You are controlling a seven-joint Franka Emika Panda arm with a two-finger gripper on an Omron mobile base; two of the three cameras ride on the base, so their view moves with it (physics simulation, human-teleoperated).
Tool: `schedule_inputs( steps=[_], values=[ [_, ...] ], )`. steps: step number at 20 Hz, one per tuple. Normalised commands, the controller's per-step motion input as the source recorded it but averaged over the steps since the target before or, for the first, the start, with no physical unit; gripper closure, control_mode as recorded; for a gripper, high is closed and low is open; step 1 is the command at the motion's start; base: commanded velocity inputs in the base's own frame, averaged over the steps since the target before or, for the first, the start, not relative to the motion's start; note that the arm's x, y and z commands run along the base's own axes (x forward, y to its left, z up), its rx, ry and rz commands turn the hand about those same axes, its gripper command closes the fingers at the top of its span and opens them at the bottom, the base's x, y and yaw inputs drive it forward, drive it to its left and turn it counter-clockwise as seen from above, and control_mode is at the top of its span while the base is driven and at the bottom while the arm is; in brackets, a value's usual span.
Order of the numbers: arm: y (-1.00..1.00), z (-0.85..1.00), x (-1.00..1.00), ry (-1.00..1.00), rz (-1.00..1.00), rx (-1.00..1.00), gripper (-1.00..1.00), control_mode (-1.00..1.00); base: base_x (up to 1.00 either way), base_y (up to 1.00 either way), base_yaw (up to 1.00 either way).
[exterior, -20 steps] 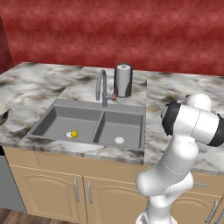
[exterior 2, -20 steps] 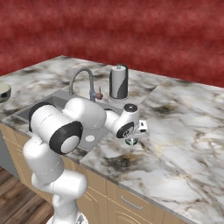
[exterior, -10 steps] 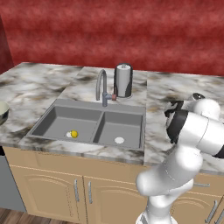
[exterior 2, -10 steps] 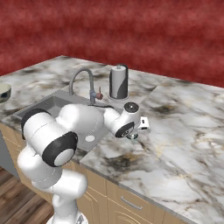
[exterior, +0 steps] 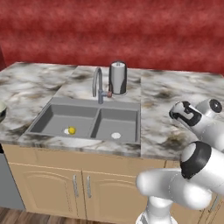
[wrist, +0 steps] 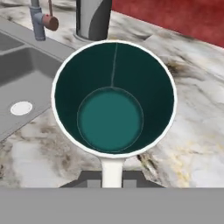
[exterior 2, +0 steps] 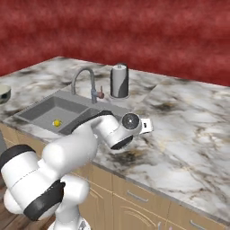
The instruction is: Clear the mugs and bowl far away from the sink.
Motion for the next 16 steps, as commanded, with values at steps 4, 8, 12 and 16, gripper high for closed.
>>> schedule_inputs(
  steps=[4, 8, 12, 16],
  values=[
    [0.00, 0.00, 0.00, 0.00, 0.00, 0.00, 1.00, 1.00, -0.44, 0.18, -0.63],
    [0.00, 0.00, 0.00, 0.00, 0.00, 0.00, 1.00, 1.00, -0.27, 0.40, -0.76],
    [0.00, 0.00, 0.00, 0.00, 0.00, 0.00, 1.00, 1.00, -0.19, 0.46, -0.84],
    [0.00, 0.00, 0.00, 0.00, 0.00, 0.00, 1.00, 1.00, -0.17, 0.46, -0.84]
  ],
)
